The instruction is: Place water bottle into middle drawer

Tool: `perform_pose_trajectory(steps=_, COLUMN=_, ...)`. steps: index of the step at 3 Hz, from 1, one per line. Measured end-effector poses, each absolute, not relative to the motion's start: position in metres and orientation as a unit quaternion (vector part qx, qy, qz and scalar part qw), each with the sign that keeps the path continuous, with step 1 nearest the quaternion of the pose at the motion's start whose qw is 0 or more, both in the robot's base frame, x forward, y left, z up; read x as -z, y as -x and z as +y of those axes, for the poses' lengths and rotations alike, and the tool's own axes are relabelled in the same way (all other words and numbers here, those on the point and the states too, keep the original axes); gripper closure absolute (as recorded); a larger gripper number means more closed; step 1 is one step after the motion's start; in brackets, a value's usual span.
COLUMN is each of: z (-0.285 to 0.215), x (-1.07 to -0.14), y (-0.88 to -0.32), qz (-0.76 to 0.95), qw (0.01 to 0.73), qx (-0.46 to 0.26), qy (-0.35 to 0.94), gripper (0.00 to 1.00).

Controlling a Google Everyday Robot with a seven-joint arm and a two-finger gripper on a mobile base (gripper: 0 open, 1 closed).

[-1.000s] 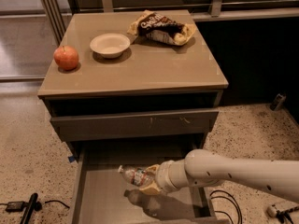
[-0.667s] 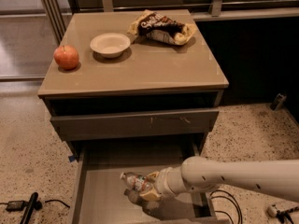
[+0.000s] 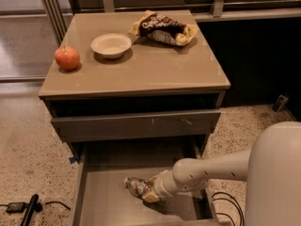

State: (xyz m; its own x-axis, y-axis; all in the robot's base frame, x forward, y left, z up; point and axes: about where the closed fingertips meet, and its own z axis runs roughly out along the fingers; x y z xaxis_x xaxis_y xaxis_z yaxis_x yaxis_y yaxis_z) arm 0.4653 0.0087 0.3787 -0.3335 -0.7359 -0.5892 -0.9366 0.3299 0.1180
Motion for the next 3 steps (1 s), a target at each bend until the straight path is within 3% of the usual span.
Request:
perform_pose_trajectory(steps=1, z=0.0086, x=-0.3752, y=-0.4660, qz=0.785, qw=0.218, qx=-0.224, qy=0.535, gripper=0.83)
perform_pose_trajectory(steps=3, z=0.0086, x=-0.3752, y=-0.4660, qz=0.785, qw=0.218, qx=-0.224, qy=0.535, gripper=0.36)
